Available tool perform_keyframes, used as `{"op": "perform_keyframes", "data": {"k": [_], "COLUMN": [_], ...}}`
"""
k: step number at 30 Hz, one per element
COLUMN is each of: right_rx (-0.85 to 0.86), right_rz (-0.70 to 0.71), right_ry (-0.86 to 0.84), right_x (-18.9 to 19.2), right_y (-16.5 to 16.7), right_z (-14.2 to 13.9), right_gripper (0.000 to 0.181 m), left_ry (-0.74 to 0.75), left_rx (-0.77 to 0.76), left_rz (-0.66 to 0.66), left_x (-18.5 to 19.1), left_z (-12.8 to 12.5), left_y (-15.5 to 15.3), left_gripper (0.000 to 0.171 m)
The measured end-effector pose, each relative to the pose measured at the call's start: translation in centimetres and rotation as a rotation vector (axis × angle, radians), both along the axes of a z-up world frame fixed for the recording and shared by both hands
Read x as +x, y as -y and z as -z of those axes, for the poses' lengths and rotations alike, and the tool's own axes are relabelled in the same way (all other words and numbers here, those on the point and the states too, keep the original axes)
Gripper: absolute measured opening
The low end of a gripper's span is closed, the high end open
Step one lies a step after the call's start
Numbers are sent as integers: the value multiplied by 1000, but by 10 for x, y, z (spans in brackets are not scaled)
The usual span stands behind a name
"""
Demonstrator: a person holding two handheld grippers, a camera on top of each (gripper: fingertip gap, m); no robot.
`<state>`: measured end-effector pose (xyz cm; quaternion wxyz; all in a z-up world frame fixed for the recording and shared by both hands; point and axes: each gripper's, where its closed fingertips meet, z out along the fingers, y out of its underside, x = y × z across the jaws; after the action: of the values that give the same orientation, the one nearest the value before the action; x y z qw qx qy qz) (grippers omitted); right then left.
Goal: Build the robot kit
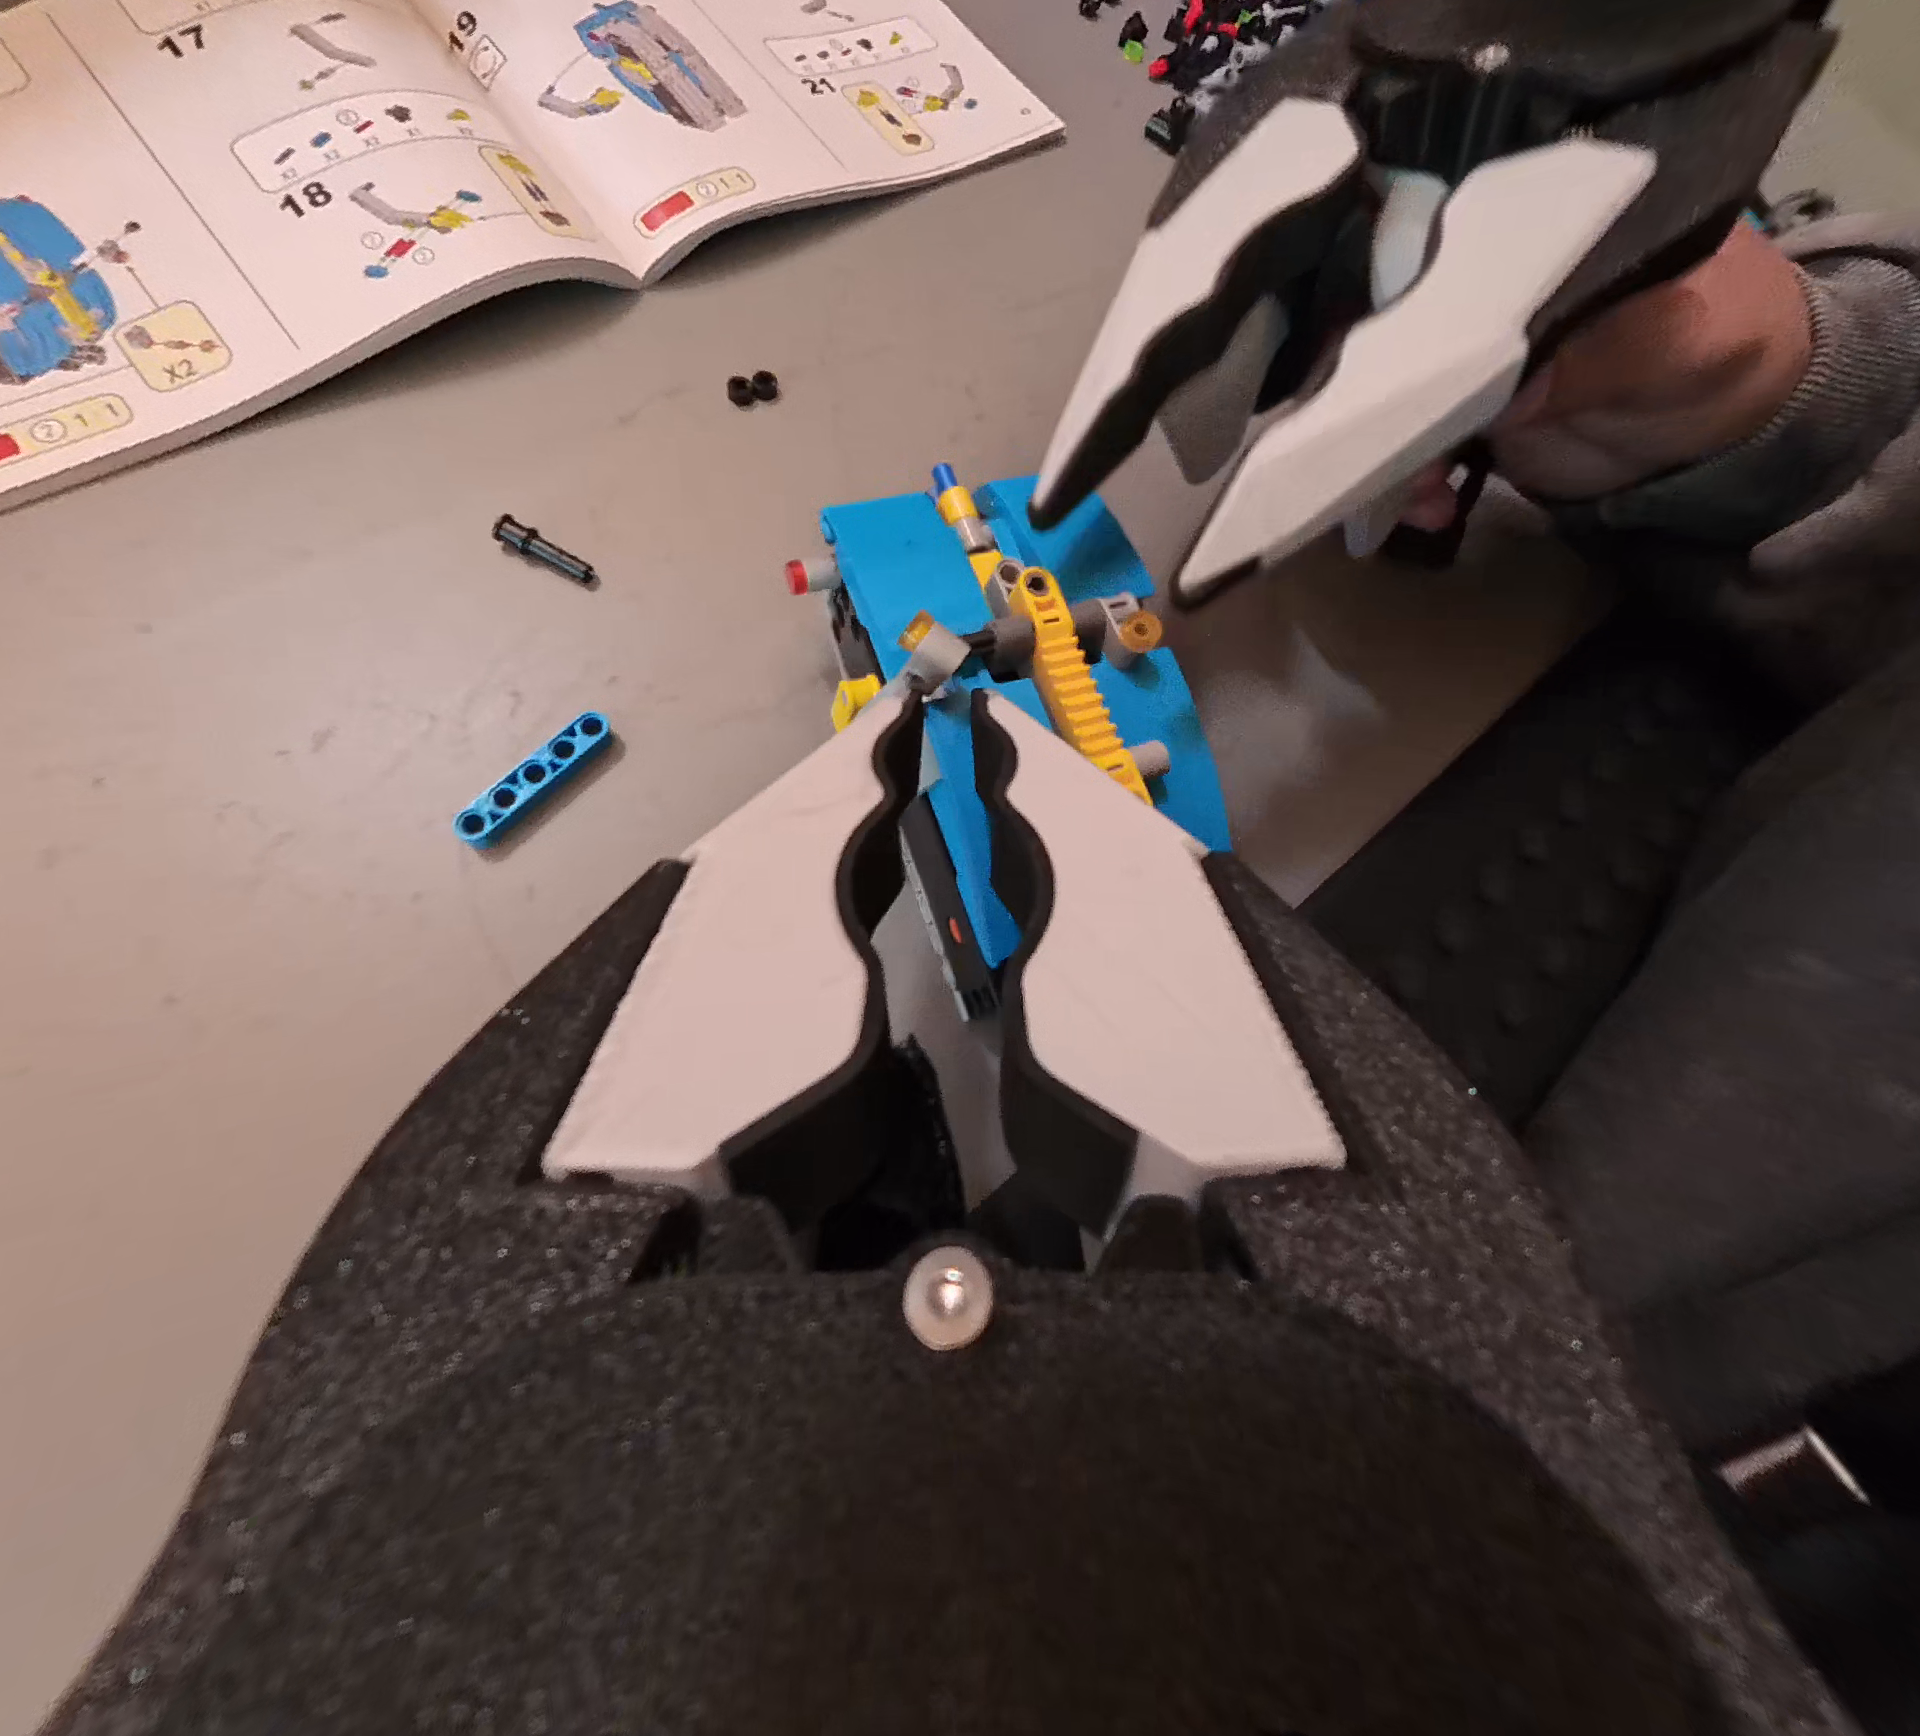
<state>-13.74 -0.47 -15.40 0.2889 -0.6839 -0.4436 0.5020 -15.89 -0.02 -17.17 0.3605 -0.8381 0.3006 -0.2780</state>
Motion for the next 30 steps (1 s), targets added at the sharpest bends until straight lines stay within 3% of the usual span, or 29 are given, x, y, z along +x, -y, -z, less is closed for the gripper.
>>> {"op": "perform_keyframes", "data": {"k": [4, 9, 14, 20, 25, 30], "right_rx": [-27, 193, 297, 522, 453, 390], "right_rz": [-26, -67, -28, 143, 319, 392], "right_ry": [-89, 98, 202, 356, 355, 360], "right_x": [-13, -25, -22, -18, -18, -19], "right_y": [-6, -5, -4, -2, -3, 1], "right_z": [-18, 5, 6, 8, 8, 7], "right_gripper": [27, 6, 4, 1, 1, 0], "left_ry": [6, 11, 21, 106, 95, 97], "left_rx": [18, 38, 34, -60, 3, 33], "left_rz": [39, 74, 107, 186, 294, 397], "left_x": [6, 9, 11, 9, 12, 14], "left_z": [0, 0, -1, -1, -2, -4], "left_y": [2, 4, 6, 16, 16, 15], "left_gripper": [9, 9, 10, 21, 24, 26]}}
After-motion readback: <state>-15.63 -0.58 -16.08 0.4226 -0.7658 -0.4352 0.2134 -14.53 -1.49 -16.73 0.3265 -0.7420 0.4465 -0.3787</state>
